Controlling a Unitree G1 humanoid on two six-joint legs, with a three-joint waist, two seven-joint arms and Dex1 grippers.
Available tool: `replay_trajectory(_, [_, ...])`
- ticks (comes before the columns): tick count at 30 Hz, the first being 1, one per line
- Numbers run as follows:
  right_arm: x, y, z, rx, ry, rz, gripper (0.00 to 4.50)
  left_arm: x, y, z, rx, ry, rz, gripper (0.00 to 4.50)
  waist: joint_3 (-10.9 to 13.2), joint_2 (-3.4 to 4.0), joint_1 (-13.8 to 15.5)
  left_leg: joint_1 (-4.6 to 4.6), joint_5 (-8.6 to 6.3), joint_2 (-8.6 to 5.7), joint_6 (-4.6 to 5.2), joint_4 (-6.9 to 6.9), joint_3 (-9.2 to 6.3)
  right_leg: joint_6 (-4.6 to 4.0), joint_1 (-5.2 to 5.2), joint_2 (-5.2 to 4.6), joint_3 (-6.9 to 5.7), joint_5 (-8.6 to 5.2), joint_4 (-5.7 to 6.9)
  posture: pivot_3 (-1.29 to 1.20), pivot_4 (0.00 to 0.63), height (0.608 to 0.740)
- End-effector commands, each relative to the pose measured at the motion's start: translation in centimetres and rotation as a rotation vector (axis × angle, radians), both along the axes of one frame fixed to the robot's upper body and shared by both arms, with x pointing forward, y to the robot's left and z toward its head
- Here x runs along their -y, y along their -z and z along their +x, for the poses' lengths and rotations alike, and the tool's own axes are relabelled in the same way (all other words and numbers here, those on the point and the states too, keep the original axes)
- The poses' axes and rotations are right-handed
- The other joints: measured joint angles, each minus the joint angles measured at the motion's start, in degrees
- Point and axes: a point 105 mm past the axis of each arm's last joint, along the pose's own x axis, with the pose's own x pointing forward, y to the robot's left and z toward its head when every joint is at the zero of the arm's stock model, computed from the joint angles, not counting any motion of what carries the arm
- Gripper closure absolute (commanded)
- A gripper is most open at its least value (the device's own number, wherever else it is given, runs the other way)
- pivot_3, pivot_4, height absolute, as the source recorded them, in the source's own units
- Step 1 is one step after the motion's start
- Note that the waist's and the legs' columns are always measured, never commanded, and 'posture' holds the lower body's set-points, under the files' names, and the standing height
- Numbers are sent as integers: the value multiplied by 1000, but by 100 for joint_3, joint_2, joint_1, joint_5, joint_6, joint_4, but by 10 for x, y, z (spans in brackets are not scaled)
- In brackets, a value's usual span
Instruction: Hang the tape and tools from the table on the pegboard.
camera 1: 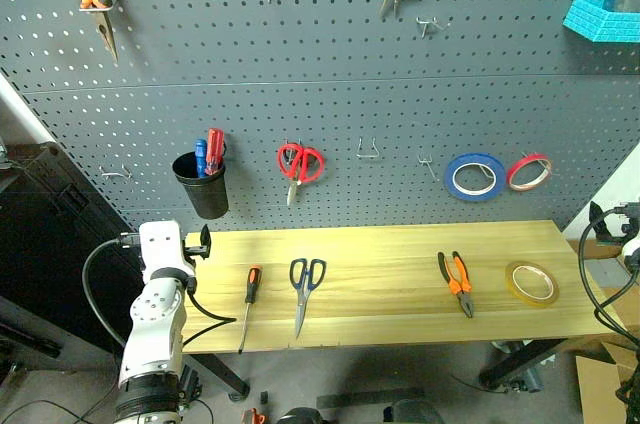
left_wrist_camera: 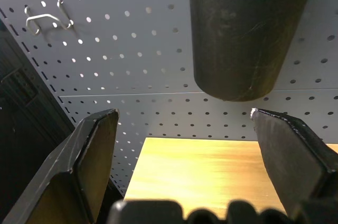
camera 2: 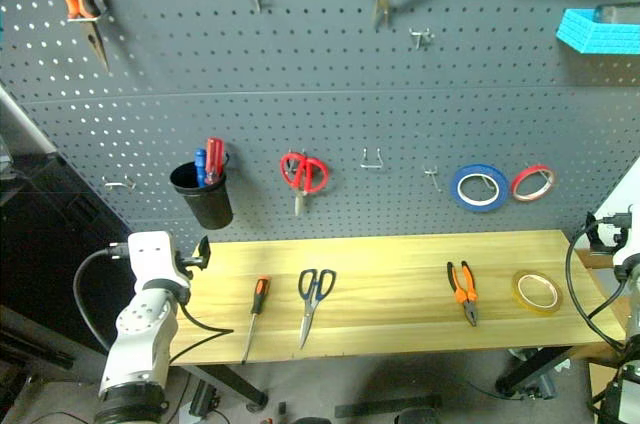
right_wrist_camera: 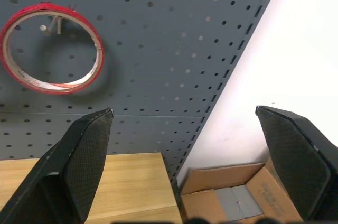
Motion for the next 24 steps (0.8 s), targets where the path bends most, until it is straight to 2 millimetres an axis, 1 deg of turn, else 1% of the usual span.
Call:
replay_trajectory(1, [2,-24,4,66,-8,-41,0,0,-17,4,59,22,60,208,0,0,0,0,0,0,0,0,0,0,0,0,0,0,0,-117,0,740])
replay_trajectory(6, [1,-22,4,63,-14,-34,0,-5,-17,1,60,-5,76,208,0,1,0,0,0,1,0,-1,2,0,-1,0,2,0,0,-115,0,740])
replay_trajectory(11, [-5,-14,4,41,-45,-17,0,-10,-21,-4,64,-35,111,208,0,0,5,0,0,1,1,-1,2,0,-2,1,3,0,0,-112,0,740])
replay_trajectory(14, [-13,-7,4,18,-81,-14,0,-10,-29,-7,88,-33,157,208,0,0,6,0,-1,2,1,-1,3,0,-1,1,3,0,0,-110,0,740])
replay_trajectory(18, [-22,1,3,0,-119,-5,0,-7,-37,-11,113,-33,165,208,-1,1,8,0,-1,2,1,-2,4,0,-3,1,6,0,0,-107,0,740])
replay_trajectory(24, [-29,7,1,-12,-140,1,0,-1,-41,-13,115,-16,157,208,-2,4,24,1,-1,3,1,-2,5,0,-3,2,5,0,3,-103,0,740])
